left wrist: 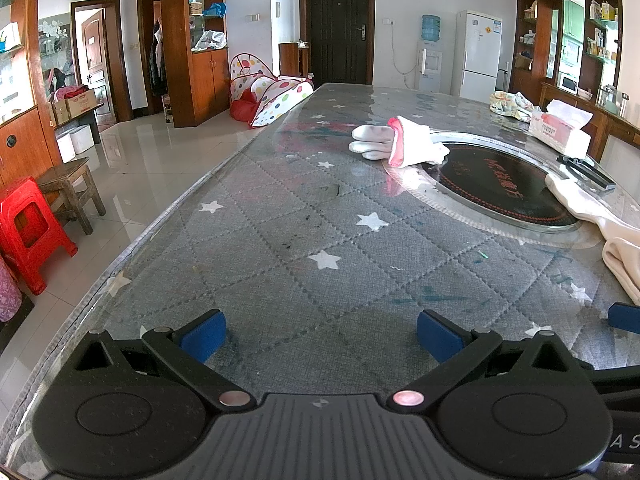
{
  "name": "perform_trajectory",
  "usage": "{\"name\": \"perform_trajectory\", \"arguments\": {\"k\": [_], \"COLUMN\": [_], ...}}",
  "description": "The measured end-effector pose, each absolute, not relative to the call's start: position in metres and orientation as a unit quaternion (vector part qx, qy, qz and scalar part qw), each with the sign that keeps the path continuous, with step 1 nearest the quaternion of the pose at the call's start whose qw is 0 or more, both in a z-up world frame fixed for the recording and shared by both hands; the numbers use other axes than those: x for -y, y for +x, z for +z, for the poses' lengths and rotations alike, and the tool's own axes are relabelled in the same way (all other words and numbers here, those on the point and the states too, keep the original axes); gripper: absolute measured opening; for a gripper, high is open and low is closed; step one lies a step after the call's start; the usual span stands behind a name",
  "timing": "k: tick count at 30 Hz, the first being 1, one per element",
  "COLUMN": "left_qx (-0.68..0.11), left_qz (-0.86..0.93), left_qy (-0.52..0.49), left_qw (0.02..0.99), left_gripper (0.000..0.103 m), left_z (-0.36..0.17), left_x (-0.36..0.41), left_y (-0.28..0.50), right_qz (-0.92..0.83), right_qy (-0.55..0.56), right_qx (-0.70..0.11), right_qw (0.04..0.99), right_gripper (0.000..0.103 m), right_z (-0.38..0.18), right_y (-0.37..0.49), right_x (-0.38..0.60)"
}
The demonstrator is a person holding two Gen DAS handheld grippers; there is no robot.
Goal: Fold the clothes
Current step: 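Move both grippers toward the crumpled cream sweatshirt on the table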
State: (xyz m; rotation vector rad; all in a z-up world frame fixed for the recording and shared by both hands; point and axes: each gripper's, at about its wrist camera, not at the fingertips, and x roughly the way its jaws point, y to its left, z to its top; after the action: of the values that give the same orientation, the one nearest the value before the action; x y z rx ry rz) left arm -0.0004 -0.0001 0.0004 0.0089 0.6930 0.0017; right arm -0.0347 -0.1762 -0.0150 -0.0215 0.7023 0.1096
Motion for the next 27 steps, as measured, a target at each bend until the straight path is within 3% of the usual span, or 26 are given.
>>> {"name": "perform_trajectory", "arguments": {"k": [27], "left_qx": [-0.366], "left_qz": [-0.03], "left_qy": [0.049], "left_qw": [0.929], "left_gripper": [0.103], "left_z": [0.033], "left_x": [0.044], "left_y": [-0.065], "right_qz": [0.045], "right_qy": [-0.03], "right_qx": [-0.291], "right_qw": [0.955], "right_gripper": [0.103], "right_z": [0.034], "right_y": [-0.125], "right_x": [0.217]}}
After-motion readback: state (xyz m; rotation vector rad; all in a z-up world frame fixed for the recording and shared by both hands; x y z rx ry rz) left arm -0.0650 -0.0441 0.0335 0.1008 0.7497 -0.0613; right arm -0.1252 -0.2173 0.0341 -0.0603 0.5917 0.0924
